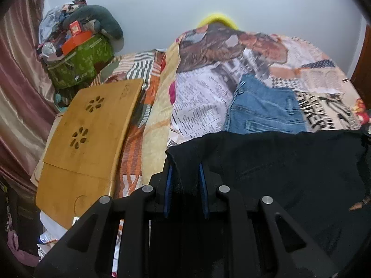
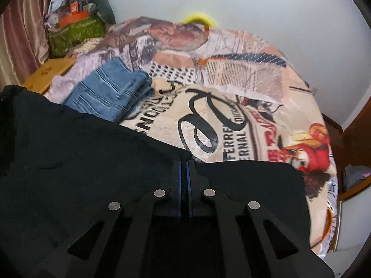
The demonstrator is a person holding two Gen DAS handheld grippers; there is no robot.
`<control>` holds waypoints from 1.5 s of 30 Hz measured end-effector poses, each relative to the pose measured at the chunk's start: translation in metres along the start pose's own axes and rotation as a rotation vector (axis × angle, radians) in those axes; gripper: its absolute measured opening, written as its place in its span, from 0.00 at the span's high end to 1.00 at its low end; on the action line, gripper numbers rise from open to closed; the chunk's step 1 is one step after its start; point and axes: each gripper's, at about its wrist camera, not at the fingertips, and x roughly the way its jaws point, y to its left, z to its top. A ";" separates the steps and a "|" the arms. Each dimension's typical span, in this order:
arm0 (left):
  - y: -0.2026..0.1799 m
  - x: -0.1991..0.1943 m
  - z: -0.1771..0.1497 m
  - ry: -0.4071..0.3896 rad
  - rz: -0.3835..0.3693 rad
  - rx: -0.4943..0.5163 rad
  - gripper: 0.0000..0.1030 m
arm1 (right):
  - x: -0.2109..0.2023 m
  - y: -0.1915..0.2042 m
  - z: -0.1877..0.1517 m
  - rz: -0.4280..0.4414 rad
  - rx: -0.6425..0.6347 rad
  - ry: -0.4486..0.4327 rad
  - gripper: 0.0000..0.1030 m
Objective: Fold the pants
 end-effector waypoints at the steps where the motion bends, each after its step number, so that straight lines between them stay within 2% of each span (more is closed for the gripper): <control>1: -0.001 -0.006 -0.002 -0.006 -0.002 0.002 0.80 | -0.008 0.002 0.000 0.001 -0.001 -0.007 0.97; 9: 0.016 -0.068 -0.031 -0.043 -0.042 -0.031 0.80 | -0.085 0.012 -0.020 0.006 0.005 -0.072 0.97; 20: 0.041 -0.124 -0.091 -0.047 -0.068 -0.057 0.80 | -0.160 0.041 -0.081 0.075 0.018 -0.100 1.00; 26: 0.038 -0.131 -0.123 -0.032 -0.065 -0.029 0.80 | -0.172 0.062 -0.113 0.107 -0.011 -0.072 1.00; 32: 0.032 -0.123 -0.132 -0.036 -0.048 -0.014 0.80 | -0.163 0.064 -0.106 0.114 0.007 -0.061 0.98; 34: 0.030 -0.121 -0.130 -0.043 -0.034 -0.010 0.80 | -0.157 0.062 -0.095 0.104 -0.004 -0.063 0.94; 35: 0.030 -0.119 -0.129 -0.049 -0.027 -0.007 0.80 | -0.154 0.062 -0.091 0.095 -0.013 -0.065 0.83; 36: 0.031 -0.118 -0.128 -0.051 -0.024 -0.006 0.80 | -0.149 0.060 -0.081 0.082 -0.029 -0.065 0.64; 38: 0.032 -0.115 -0.125 -0.057 -0.021 -0.008 0.80 | -0.143 0.060 -0.072 0.061 -0.051 -0.082 0.41; 39: 0.032 -0.113 -0.124 -0.058 -0.019 -0.010 0.80 | -0.140 0.060 -0.065 0.052 -0.061 -0.094 0.36; 45: 0.041 -0.092 -0.109 -0.049 -0.014 -0.041 0.80 | -0.082 0.046 -0.022 0.043 -0.068 -0.039 0.34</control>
